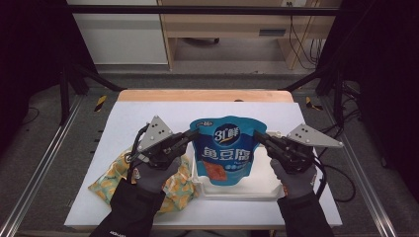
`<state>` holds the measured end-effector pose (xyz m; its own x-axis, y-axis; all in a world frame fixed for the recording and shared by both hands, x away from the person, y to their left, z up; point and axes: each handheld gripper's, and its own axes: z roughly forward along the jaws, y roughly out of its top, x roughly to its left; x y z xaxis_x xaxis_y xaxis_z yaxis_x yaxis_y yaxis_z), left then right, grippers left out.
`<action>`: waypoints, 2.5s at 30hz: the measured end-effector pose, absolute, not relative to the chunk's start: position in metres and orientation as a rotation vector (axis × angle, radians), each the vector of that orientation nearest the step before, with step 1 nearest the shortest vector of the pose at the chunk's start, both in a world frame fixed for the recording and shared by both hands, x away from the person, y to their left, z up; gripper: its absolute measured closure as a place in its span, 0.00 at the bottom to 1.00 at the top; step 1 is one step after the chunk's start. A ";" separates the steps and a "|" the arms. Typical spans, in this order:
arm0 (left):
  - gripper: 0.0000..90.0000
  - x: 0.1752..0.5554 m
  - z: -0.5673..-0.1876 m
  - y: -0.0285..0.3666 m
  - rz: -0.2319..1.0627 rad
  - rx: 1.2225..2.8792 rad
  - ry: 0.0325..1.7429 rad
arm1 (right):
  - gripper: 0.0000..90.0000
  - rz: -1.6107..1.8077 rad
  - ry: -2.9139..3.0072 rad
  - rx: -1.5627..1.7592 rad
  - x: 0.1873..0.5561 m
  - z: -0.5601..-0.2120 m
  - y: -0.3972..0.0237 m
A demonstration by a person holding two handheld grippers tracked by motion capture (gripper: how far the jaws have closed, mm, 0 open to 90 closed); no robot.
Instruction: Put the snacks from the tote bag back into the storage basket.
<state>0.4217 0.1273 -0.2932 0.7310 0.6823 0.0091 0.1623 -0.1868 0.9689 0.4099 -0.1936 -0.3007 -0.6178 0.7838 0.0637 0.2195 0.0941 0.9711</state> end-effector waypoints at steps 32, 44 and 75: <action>1.00 0.423 -0.324 0.134 0.517 1.780 0.718 | 1.00 1.510 1.958 1.013 0.415 -0.331 -0.185; 1.00 0.423 -0.328 0.133 0.516 1.786 0.717 | 1.00 1.499 1.964 1.024 0.416 -0.336 -0.184; 0.68 0.407 -0.328 0.163 0.500 1.759 0.723 | 0.62 1.481 1.886 1.044 0.408 -0.344 -0.201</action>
<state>0.4070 0.1628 -0.3276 0.7230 0.6905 -0.0239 0.2207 -0.1980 0.9550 0.4081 -0.2014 -0.3441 -0.5677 0.8211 0.0589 0.2521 0.1053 0.9619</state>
